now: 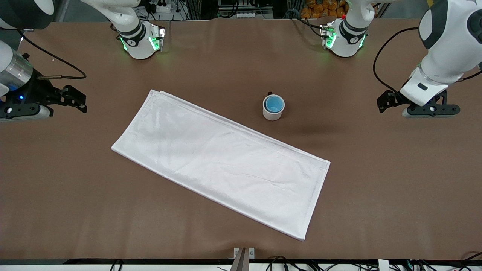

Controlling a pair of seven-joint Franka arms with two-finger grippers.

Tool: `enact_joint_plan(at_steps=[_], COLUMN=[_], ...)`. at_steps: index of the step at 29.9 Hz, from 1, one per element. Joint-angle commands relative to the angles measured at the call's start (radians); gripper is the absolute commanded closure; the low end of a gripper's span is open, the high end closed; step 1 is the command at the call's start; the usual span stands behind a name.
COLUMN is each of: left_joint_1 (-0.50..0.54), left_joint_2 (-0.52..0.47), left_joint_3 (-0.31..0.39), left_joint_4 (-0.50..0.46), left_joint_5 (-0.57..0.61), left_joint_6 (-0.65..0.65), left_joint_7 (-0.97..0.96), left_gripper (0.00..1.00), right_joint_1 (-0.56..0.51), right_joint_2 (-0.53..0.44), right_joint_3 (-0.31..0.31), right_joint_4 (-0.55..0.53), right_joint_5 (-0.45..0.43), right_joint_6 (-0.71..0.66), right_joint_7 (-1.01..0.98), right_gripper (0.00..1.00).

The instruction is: Place blue cup into white mug on table

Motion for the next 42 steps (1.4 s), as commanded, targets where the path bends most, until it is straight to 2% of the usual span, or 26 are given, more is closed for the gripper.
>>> enact_joint_plan(at_steps=[1, 7, 11, 15, 23, 36, 42], left_joint_1=[-0.02, -0.01, -0.008, -0.01, -0.005, -0.005, -0.007], left_joint_2=[0.004, 0.014, 0.073, 0.116, 0.108, 0.1, 0.1], left_joint_3=[0.01, 0.014, 0.014, 0.014, 0.033, 0.04, 0.04], left_joint_4=[0.076, 0.183, 0.323, 0.427, 0.44, 0.438, 0.438], left_joint_5=[0.018, 0.018, 0.011, 0.0, -0.13, -0.127, -0.108], left_joint_6=[-0.011, -0.08, -0.185, -0.279, -0.301, -0.331, -0.33], left_joint_7=[0.001, 0.062, 0.199, 0.21, 0.2, 0.193, 0.112], left_gripper=[0.0, 0.0, 0.0, 0.0, 0.0, 0.0, 0.0], right_joint_1=[-0.019, -0.019, -0.019, -0.018, -0.018, -0.018, -0.018], right_joint_2=[-0.03, -0.03, -0.027, -0.027, -0.027, -0.027, -0.027], right_joint_3=[0.012, 0.012, 0.013, 0.013, 0.015, 0.018, 0.018], right_joint_4=[-0.022, -0.022, -0.022, -0.022, -0.022, -0.022, -0.022], right_joint_5=[0.016, 0.016, 0.016, 0.016, 0.017, 0.019, 0.019], right_joint_6=[0.01, 0.01, 0.008, 0.008, 0.008, 0.01, 0.008], right_joint_7=[-0.01, -0.009, -0.01, -0.009, -0.01, -0.016, -0.019], right_gripper=[0.0, 0.0, 0.0, 0.0, 0.0, 0.0, 0.0])
